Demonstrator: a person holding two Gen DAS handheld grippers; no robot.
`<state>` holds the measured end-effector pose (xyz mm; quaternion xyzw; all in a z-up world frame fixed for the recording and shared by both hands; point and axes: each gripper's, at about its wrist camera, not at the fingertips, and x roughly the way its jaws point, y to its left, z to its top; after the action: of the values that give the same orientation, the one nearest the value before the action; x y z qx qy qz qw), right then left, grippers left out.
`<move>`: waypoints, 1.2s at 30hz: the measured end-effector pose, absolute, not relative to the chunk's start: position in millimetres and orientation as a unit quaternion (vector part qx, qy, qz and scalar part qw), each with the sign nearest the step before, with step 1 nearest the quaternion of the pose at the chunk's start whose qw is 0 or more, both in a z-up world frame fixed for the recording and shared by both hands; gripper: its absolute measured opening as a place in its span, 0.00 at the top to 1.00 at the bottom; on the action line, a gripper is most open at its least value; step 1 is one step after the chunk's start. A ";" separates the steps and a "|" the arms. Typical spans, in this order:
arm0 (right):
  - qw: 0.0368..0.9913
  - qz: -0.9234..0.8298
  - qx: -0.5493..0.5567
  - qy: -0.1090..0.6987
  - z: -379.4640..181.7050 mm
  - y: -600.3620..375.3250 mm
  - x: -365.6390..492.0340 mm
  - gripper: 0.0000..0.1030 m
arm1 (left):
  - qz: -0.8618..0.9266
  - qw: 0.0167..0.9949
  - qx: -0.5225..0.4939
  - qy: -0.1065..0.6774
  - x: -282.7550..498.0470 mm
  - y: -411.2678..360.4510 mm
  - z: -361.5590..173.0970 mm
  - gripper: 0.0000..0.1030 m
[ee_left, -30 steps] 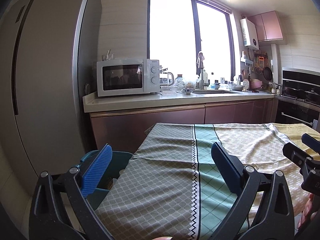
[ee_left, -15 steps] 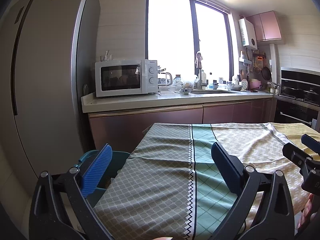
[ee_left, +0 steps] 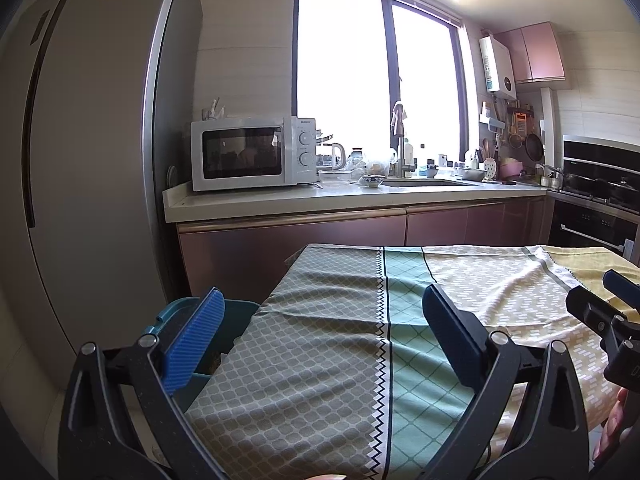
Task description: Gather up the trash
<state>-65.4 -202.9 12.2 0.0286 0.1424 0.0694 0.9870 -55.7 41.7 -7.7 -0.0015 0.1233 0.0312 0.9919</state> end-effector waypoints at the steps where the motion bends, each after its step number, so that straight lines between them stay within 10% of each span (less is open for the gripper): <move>1: 0.987 0.069 0.029 0.142 12.2 -202.9 -65.6 0.07 | 0.032 0.992 -0.002 0.124 -55.9 41.2 -7.6 0.05; 36: 0.987 0.070 0.031 0.141 12.4 -204.9 -65.9 0.07 | 0.032 0.992 -0.003 0.125 -54.9 38.6 -8.6 0.05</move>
<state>-65.9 -204.9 12.4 0.0313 0.1412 0.0695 0.9870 -54.9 38.6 -8.6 -0.0026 0.1246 0.0322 0.9917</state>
